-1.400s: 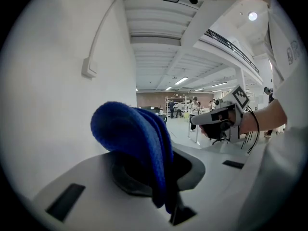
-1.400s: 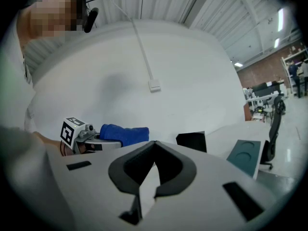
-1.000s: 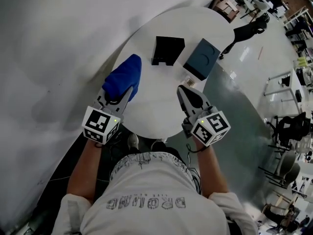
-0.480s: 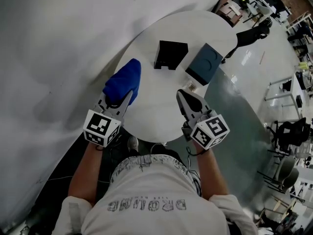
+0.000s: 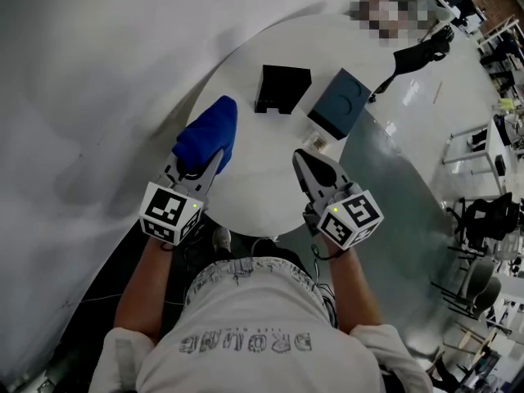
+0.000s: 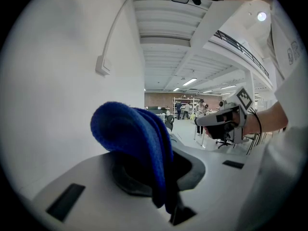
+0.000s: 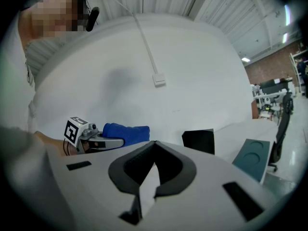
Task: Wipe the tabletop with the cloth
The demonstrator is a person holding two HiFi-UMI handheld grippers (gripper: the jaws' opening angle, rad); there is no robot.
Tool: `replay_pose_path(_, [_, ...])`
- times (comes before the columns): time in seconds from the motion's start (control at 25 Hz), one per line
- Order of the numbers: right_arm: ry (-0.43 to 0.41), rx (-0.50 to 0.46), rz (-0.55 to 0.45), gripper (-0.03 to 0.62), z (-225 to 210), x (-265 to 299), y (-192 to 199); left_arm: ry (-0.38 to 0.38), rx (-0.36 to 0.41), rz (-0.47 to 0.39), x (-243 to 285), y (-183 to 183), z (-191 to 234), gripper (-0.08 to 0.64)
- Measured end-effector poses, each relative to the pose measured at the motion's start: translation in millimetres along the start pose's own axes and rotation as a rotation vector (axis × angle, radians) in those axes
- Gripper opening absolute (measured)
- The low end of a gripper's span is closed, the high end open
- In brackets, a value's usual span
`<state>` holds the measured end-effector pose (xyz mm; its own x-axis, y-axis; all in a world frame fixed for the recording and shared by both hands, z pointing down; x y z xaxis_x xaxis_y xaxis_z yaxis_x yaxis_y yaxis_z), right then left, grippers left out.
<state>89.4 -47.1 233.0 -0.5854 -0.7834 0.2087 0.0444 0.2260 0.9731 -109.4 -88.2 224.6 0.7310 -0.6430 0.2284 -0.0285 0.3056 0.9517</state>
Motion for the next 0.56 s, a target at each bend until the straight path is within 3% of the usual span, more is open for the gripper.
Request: replay_pose_path(0.56, [-0.008, -0.006, 0.007, 0.006, 3.4, -2.4, -1.2, 0.004, 0.009, 0.003, -1.6, -2.7, -3.8, 0.069])
Point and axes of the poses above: the fingertips, and each gripper's own axes: x forward along the fingers, z to its left, y out of its underside, the point moved 4 cm from there along -x, backward along the fingers, and after that the axes turned 10 degrees about -x, right-handed, at the moved point
